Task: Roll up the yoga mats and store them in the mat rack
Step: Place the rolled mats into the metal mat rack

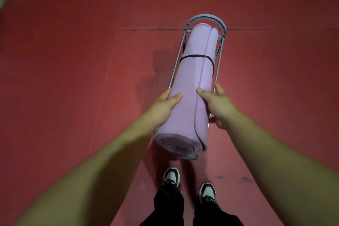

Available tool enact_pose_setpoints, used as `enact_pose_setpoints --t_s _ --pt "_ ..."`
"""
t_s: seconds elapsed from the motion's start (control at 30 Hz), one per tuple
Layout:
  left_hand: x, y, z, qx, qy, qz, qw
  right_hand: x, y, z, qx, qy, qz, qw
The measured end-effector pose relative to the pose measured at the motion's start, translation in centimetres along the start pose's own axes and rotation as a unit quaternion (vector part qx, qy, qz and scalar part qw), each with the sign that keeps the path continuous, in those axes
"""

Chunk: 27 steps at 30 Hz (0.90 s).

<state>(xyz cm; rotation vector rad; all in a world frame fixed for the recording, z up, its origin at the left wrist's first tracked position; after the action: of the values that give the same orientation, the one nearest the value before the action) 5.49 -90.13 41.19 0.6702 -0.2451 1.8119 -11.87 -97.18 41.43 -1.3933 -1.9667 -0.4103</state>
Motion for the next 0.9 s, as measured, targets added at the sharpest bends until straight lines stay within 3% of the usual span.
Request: enact_pose_setpoints --t_s 0.4,0.6,0.9 --pt "-1.0 0.7 -0.6 0.012 0.002 0.001 1.0 -0.2 -0.1 0.7 0.004 -0.007 -0.007 1.0" --pt "-1.2 1.1 -0.8 0.021 0.013 0.006 1.0 -0.4 0.2 0.7 -0.002 -0.05 -0.023 0.998" --pt "-0.4 0.9 0.0 -0.05 0.02 -0.021 0.998 -0.3 -0.1 0.0 0.023 -0.075 -0.025 0.997"
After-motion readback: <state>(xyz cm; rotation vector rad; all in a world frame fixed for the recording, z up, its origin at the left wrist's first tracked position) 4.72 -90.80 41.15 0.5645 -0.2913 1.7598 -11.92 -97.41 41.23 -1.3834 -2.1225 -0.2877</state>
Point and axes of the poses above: each hand's wrist, its own x-axis away from the middle knuckle, its own y-axis out of the palm, z = x × y, the point moved 9 cm from there along -x, towards the middle knuckle, and after that the axes turned 8 degrees about x, right-handed, at the moved point
